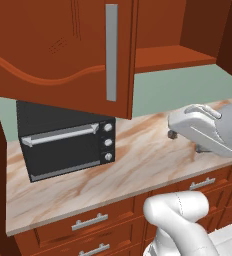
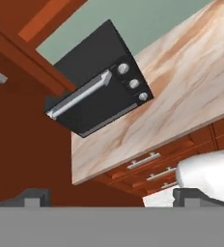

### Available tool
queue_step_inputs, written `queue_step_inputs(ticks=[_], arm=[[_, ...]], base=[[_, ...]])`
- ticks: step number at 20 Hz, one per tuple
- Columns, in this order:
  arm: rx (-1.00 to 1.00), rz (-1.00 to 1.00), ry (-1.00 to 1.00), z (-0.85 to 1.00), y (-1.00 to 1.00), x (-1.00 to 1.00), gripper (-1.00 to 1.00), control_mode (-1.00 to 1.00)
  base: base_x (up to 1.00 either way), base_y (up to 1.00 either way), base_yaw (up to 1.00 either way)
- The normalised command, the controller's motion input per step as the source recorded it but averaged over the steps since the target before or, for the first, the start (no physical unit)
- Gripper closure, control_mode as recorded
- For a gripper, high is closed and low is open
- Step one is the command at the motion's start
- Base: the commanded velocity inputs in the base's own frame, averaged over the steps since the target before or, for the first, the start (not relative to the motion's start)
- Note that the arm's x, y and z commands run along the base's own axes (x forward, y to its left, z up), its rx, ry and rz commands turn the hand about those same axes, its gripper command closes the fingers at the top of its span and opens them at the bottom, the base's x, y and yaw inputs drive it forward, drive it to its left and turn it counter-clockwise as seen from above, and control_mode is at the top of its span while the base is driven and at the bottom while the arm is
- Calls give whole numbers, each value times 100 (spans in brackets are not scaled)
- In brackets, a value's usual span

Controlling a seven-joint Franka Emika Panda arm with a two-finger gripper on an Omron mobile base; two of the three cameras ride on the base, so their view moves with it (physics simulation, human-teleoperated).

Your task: Close all open cabinet doors.

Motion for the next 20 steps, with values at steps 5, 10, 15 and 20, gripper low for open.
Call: queue_step_inputs(ticks=[5,10,15,20], arm=[[15,-11,23,0,47,-18,-100,-100],[17,-12,4,1,54,-2,-100,-100],[7,-17,-1,6,59,31,-100,-100],[4,-22,-7,12,51,43,-100,-100]], base=[[0,0,0],[0,0,0],[0,0,0],[0,0,0]])
